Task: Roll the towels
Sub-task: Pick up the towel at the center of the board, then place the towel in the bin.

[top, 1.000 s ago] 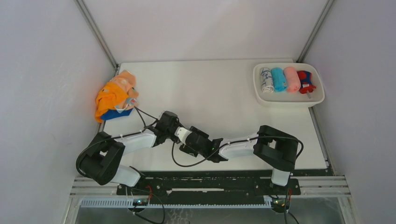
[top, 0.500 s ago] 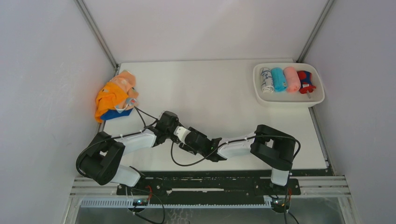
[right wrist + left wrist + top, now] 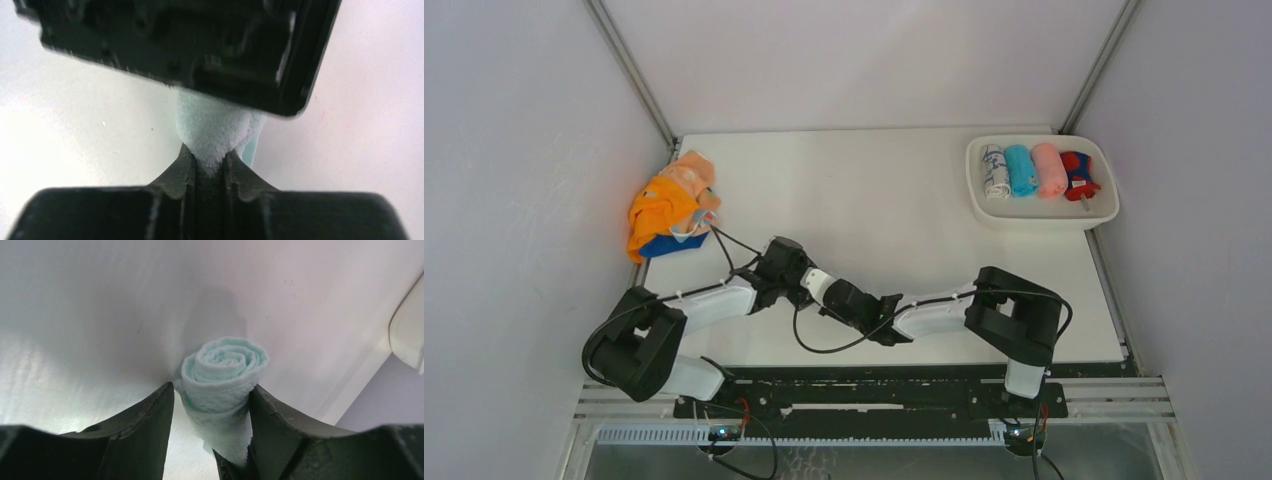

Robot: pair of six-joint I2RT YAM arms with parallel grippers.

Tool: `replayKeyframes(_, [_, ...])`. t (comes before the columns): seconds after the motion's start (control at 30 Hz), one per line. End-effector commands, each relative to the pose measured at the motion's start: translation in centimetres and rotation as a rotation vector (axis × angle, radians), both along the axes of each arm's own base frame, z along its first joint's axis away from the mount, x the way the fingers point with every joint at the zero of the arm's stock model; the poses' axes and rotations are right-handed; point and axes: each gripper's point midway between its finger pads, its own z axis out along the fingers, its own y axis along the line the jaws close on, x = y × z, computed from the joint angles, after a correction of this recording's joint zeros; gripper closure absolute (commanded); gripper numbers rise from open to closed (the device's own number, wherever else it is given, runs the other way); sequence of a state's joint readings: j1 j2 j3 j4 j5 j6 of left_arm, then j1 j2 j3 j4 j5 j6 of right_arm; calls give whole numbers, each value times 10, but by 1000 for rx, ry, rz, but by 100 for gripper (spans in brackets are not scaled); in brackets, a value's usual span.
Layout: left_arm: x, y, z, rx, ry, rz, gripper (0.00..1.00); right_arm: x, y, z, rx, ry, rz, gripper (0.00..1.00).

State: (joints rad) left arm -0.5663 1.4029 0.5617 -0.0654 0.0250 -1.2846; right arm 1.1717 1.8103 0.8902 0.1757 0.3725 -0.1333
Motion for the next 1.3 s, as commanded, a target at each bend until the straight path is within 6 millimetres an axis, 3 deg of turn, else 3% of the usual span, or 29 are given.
replayKeyframes(0.0, [19, 19, 27, 57, -72, 10, 37, -18, -35, -15, -76, 91, -30, 100])
replayKeyframes(0.2, [47, 71, 75, 127, -171, 75, 29, 3, -51, 31, -7, 31, -117, 100])
replayKeyframes(0.37, [54, 125, 129, 256, -285, 111, 26, 36, -80, 88, 68, -45, -243, 100])
replayKeyframes(0.53, [47, 167, 180, 444, -389, 68, 17, 81, -133, 138, 92, -131, -448, 100])
replayKeyframes(0.7, [36, 197, 216, 633, -443, 32, 6, 121, -203, 176, 117, -192, -722, 100])
replayKeyframes(0.8, [32, 210, 220, 708, -446, 44, 4, 138, -243, 189, 121, -213, -873, 100])
replayKeyframes(1.03, [30, 217, 206, 751, -407, 39, 4, 167, -347, 198, 131, -175, -1371, 100])
replayKeyframes(1.27, [28, 226, 202, 796, -379, 57, 3, 183, -398, 184, 161, -131, -1792, 100])
